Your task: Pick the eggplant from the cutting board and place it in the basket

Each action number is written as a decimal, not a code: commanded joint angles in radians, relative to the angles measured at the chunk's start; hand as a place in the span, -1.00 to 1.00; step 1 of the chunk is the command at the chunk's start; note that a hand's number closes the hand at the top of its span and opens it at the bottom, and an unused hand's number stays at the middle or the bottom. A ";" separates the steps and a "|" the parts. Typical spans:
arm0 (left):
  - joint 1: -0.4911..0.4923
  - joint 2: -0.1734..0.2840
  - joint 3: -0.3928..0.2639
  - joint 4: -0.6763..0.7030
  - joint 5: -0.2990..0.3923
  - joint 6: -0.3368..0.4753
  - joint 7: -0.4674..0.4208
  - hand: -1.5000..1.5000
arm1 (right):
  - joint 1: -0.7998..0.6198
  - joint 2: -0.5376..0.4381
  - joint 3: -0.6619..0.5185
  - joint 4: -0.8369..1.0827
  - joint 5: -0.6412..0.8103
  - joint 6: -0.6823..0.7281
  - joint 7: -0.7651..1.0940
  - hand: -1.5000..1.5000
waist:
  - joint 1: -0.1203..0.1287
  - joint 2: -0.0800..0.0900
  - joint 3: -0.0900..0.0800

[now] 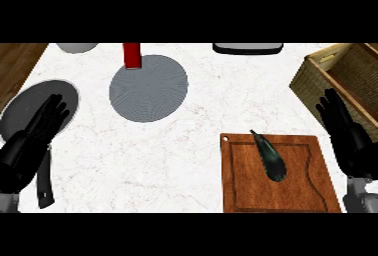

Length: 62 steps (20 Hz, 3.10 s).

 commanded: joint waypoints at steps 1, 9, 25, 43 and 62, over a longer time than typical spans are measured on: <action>-0.038 -0.044 -0.017 -0.008 -0.037 0.058 0.060 0.00 | -0.150 0.039 0.005 0.128 -0.059 0.093 -0.028 1.00 | -0.003 0.011 0.002; -0.090 -0.042 -0.032 0.097 -0.024 0.050 0.112 0.00 | -0.339 -0.038 0.197 0.095 -0.102 0.635 -0.243 -1.00 | 0.071 0.044 0.009; -0.219 -0.104 0.017 0.262 -0.066 0.088 0.183 0.00 | -0.709 -0.122 0.273 0.206 0.138 0.712 0.102 -1.00 | -0.006 0.006 -0.002; -0.230 -0.119 0.051 0.313 -0.097 0.036 0.152 0.00 | -1.015 -0.327 0.263 0.645 0.293 1.220 0.006 -1.00 | -0.003 0.013 0.001; -0.206 -0.158 0.100 0.333 -0.135 0.012 0.127 0.00 | -0.584 -0.272 0.205 0.513 0.392 0.937 -0.282 -1.00 | -0.021 0.009 0.001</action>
